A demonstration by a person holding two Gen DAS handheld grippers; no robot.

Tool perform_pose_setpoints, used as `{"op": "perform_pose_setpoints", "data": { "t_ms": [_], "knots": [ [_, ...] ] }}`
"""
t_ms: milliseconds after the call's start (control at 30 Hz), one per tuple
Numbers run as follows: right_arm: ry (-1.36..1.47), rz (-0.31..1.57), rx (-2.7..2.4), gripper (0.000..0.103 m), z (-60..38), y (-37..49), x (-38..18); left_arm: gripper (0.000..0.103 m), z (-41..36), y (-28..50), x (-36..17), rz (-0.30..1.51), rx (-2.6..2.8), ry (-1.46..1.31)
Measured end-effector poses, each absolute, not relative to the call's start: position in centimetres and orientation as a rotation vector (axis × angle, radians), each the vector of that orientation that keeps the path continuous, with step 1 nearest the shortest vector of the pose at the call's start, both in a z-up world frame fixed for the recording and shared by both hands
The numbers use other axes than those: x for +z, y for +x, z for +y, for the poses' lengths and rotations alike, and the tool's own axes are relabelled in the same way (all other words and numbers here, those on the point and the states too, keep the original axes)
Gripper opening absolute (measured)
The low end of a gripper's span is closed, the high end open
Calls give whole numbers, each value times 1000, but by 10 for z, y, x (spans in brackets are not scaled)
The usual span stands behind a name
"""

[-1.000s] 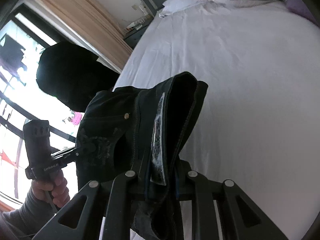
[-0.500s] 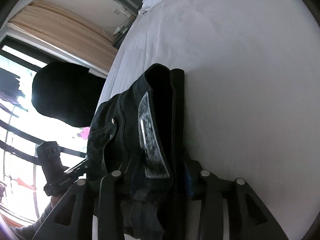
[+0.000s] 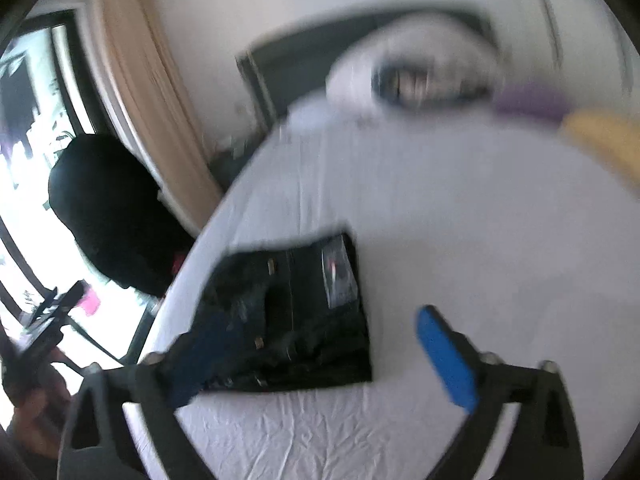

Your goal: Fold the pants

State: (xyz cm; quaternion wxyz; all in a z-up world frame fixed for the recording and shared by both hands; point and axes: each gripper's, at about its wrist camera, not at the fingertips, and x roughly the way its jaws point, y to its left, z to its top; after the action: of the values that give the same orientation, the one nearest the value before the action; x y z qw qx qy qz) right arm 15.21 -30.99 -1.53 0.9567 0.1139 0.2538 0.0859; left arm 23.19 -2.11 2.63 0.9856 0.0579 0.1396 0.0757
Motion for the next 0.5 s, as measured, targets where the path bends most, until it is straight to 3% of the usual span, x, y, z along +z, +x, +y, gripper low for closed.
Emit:
{"op": "perform_pose_setpoints", "data": {
  "t_ms": [200,400,500],
  "knots": [
    [71,201,85,103,-282,58,57,103,-32,144,84,146,163,129],
    [114,120,103,103,-272,10,102,103,-37,85,121,115,154,212],
    [110,103,96,103,-263,-15,114,103,-30,68,130,181,166,174]
  ]
}}
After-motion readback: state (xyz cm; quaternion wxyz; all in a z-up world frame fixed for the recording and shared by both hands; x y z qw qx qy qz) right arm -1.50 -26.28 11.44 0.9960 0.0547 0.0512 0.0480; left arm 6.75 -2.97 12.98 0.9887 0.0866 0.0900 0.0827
